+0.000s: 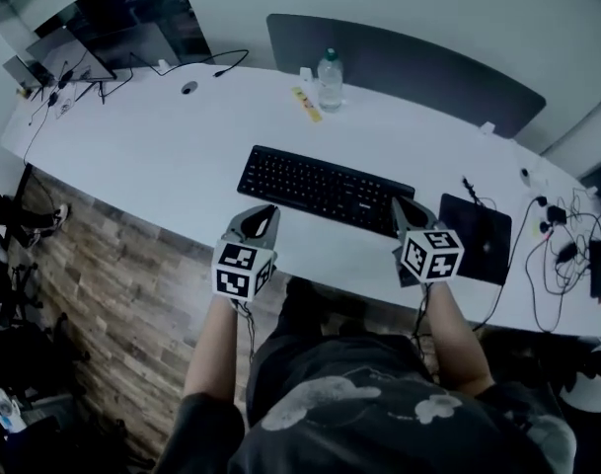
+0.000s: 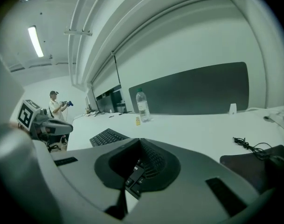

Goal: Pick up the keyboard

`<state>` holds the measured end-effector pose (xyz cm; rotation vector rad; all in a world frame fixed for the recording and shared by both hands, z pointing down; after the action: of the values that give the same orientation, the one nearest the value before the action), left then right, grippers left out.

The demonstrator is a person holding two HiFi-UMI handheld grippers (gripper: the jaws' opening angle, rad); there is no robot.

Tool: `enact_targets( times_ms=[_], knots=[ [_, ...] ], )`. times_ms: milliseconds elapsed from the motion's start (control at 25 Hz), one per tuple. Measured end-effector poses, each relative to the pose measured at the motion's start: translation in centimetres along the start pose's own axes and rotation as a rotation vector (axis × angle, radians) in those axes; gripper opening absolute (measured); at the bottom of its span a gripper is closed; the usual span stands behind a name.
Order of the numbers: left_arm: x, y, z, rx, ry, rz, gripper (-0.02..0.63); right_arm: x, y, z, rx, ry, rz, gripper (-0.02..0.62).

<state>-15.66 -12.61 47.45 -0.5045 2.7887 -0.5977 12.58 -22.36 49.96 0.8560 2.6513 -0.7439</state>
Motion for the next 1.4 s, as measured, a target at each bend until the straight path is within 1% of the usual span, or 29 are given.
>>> enact_targets(
  times_ms=[280, 320, 360, 440, 480, 600, 680, 760, 880, 960, 1040, 1120, 1200, 1320, 1400],
  knots=[
    [4.7, -4.7, -0.7, 0.053, -0.056, -0.142, 0.005, 0.5, -3.8, 1.3, -0.016, -0.047, -0.093, 0.002],
    [5.1, -5.3, -0.8, 0.063, -0.071, -0.168, 0.01, 0.6, -4.3, 1.4, -0.016, -0.053, -0.102, 0.002],
    [5.4, -5.8, -0.9, 0.072, -0.093, -0.2, 0.031, 0.8, -4.8, 1.5, -0.015, -0.055, -0.112, 0.002],
    [5.8, -6.8, -0.9, 0.085, -0.155, -0.278, 0.116, 1.2, -5.7, 1.7, -0.015, -0.057, -0.129, 0.002],
    [5.8, -7.2, -0.9, 0.093, -0.199, -0.322, 0.18, 1.3, -6.1, 1.8, -0.015, -0.06, -0.137, 0.002],
    [5.4, -8.3, -1.4, 0.144, -0.375, -0.453, 0.356, 1.3, -7.0, 2.1, -0.017, -0.068, -0.162, 0.002],
    [5.2, -9.0, -1.9, 0.196, -0.501, -0.529, 0.419, 1.2, -7.4, 2.3, -0.021, -0.074, -0.179, 0.002],
    [5.3, -9.9, -2.6, 0.248, -0.606, -0.59, 0.461, 1.1, -7.8, 2.3, -0.023, -0.082, -0.196, 0.002],
    [5.9, -11.2, -3.7, 0.338, -0.723, -0.66, 0.507, 1.2, -8.4, 2.4, -0.027, -0.089, -0.217, 0.002],
    [6.3, -12.1, -4.4, 0.403, -0.771, -0.698, 0.541, 1.3, -8.7, 2.6, -0.028, -0.088, -0.228, 0.002],
    [6.6, -12.9, -4.6, 0.44, -0.808, -0.721, 0.566, 1.4, -8.9, 2.6, -0.026, -0.087, -0.241, 0.002],
    [7.0, -13.7, -4.7, 0.457, -0.838, -0.739, 0.574, 1.4, -9.1, 2.7, -0.025, -0.091, -0.256, 0.002],
    [7.2, -14.3, -4.6, 0.47, -0.851, -0.766, 0.577, 1.2, -9.2, 2.8, -0.026, -0.095, -0.272, 0.002],
    [7.3, -15.1, -4.5, 0.502, -0.852, -0.831, 0.577, 1.0, -9.2, 2.8, -0.027, -0.102, -0.295, 0.002],
    [7.4, -15.7, -4.6, 0.525, -0.867, -0.867, 0.577, 1.0, -9.4, 2.8, -0.024, -0.105, -0.307, 0.003]
  ],
)
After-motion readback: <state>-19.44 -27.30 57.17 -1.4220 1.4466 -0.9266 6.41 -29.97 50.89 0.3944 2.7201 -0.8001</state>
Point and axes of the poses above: the fingertips, and each gripper's own axes: y backward along the fingers, x to its left, z out of its top, the point moved 5 cm from there along y, backward along the fingers, and after that the axes turned 12 degrees about -y, right-handed, at the moved point
